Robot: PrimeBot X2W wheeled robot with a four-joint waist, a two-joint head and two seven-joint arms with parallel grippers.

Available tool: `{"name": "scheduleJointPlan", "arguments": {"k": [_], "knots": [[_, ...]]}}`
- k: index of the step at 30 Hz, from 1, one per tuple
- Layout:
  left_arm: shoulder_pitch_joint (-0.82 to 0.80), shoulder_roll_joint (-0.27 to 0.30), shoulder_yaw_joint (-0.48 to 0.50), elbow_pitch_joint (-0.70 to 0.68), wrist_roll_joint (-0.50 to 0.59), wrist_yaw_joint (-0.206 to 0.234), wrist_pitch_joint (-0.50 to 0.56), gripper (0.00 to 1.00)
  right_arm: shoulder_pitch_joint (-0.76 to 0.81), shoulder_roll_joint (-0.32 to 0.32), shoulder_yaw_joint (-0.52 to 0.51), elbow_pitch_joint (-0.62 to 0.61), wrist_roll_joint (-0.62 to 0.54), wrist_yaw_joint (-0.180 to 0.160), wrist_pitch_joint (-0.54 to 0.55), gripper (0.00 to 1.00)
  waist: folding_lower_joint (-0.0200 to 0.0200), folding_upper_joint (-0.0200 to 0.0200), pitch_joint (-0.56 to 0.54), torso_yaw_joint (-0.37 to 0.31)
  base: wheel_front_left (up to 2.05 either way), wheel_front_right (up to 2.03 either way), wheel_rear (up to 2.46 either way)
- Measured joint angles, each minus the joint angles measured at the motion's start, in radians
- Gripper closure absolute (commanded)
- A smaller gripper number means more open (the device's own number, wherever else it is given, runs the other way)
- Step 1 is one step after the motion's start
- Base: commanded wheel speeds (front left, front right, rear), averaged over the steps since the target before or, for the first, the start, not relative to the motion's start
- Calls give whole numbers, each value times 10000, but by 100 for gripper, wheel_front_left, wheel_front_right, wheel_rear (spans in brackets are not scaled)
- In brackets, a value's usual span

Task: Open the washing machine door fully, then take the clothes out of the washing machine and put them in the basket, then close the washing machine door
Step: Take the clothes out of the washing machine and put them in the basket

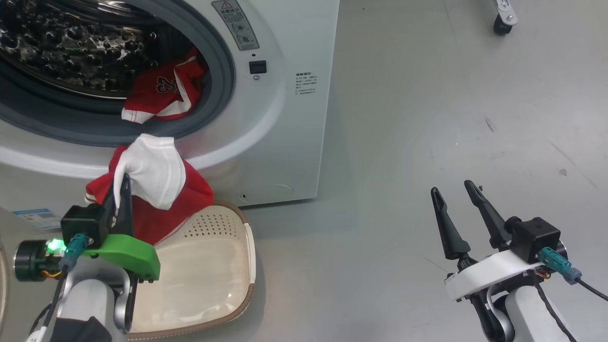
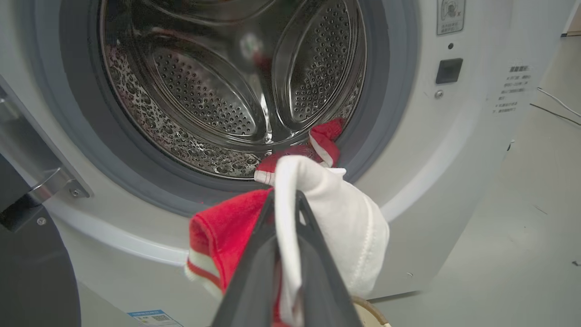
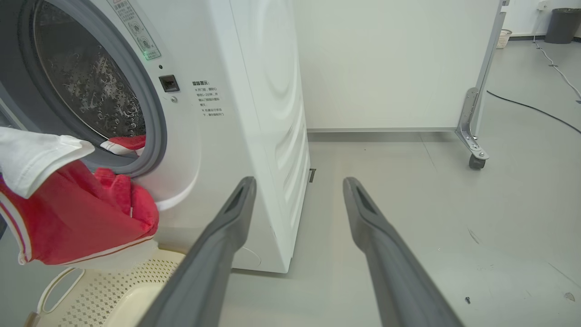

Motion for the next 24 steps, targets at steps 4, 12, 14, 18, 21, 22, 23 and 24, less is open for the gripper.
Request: {"name": "scheduleJointPlan", "arguments": {"k": [4,12,14,18,21,22,23,24], "knots": [[39,-13,-29,299,-44,0,224,100,-87,-33,27,-56,0,0,0,0,0,0,223,-110,0,0,0],[37,-17,-54,928,-36,0,546,100,-283,-82,73,-132,4,0,0,0,0,0,755,-336,0,0,0],[33,-17,-59,1081,-36,2,633,100,-355,-92,79,-157,4,0,0,0,0,0,901,-394,0,0,0],[-27,-2,-35,1616,-36,15,807,100,-606,-107,142,-240,38,0,0,0,0,0,1342,-572,0,0,0],[-108,17,-35,1918,-35,17,895,100,-700,-115,171,-265,40,0,0,0,0,0,1552,-669,0,0,0],[-155,17,-36,2002,-35,50,922,100,-726,-123,167,-270,42,0,0,0,0,0,1621,-701,0,0,0],[-215,21,-35,2092,-35,61,972,100,-759,-130,167,-274,50,0,0,0,0,0,1692,-733,0,0,0],[-282,21,-31,2192,-35,65,978,100,-795,-144,165,-278,52,0,0,0,0,0,1761,-764,0,0,0]]}}
